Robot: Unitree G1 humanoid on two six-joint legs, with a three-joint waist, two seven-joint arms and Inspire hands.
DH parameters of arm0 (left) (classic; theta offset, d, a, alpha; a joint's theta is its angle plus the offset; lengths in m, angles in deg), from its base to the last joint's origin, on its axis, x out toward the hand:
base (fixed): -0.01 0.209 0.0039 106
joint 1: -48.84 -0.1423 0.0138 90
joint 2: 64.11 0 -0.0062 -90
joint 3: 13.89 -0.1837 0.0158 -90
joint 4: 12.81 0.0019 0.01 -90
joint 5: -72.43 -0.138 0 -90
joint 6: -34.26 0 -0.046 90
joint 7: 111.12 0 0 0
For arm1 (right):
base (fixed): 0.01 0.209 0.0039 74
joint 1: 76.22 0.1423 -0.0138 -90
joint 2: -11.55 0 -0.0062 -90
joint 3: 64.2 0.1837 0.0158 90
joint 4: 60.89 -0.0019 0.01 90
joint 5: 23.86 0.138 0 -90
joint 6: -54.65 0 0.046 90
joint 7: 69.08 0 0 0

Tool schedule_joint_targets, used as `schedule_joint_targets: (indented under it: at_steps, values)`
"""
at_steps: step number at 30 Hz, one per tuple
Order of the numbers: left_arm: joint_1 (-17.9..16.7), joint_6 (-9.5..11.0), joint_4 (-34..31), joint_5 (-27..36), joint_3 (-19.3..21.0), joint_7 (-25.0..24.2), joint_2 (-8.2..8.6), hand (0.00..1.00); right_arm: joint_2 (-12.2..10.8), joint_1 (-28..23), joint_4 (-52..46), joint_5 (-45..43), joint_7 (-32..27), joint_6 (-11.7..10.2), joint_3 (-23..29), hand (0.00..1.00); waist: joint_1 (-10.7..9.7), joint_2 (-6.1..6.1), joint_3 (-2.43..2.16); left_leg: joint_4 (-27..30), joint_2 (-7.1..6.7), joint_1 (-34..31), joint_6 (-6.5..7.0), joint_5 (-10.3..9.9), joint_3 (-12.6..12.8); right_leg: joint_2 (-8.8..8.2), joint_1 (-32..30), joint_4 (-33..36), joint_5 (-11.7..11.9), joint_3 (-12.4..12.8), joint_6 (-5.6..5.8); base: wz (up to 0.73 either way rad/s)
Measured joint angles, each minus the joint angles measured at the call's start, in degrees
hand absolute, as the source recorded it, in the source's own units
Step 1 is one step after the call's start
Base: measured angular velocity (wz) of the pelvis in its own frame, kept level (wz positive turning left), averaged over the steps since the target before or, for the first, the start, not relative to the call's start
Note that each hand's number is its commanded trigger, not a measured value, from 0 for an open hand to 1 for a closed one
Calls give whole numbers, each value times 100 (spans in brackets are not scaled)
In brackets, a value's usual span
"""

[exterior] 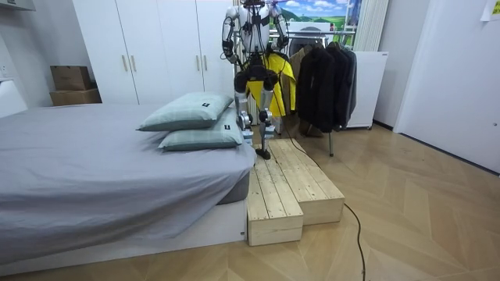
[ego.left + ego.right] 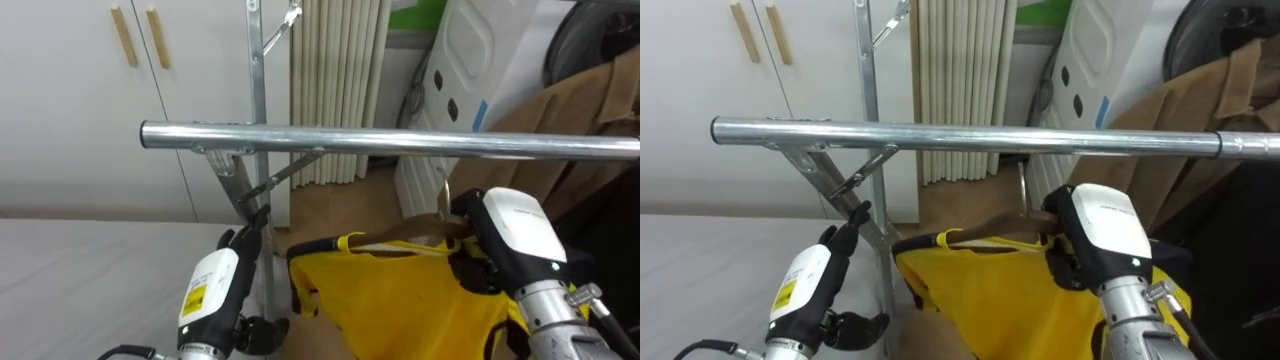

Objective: Hang clothes

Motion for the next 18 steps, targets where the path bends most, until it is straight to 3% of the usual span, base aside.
schedule_joint_targets:
  at_steps: [18]
  values:
    - [-32,50,303,4,6,-2,-1,0,7,141,-30,4,-2,-38,79,100,55,-100,55,-2,25,-1,-14,8,-111,-5,82,-23,4,-94,-8,2]
